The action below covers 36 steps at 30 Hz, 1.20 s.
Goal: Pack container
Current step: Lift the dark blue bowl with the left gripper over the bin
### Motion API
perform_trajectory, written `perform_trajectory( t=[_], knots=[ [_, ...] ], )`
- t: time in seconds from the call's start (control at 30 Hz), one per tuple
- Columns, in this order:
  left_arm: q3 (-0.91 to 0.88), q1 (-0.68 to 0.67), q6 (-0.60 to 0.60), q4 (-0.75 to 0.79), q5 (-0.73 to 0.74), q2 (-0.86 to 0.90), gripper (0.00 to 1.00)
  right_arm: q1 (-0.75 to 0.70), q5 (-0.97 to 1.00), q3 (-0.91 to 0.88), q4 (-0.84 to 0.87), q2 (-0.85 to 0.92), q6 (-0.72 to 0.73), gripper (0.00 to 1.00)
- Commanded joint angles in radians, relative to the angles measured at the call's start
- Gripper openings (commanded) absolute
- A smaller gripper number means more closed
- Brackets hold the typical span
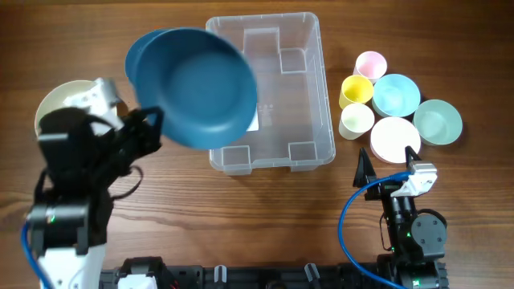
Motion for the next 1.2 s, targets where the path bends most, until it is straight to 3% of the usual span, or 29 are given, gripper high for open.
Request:
perform_trajectory(
  t=[0.0, 0.33, 0.7, 1.17],
  knots=[
    [0.029, -0.131, -0.018, 0.129, -0.058, 0.125, 0.04, -0.005, 0.017, -0.006, 0.005, -0.002, 0.021, 1.0],
    [0.187, -0.37, -0.017, 0.337, -0.294, 0.522, 0.04, -0.005, 0.017, -0.006, 0.005, -0.002, 0.021, 1.0],
    [0.221, -0.464, -0.013, 0.433, -0.584, 0.756, 0.07, -0.005, 0.017, -0.006, 0.005, -0.002, 0.02, 1.0],
    [0.221, -0.468, -0.013, 0.542, -0.614, 0.922, 0.04, -0.005, 0.017, -0.006, 0.005, -0.002, 0.021, 1.0]
  ],
)
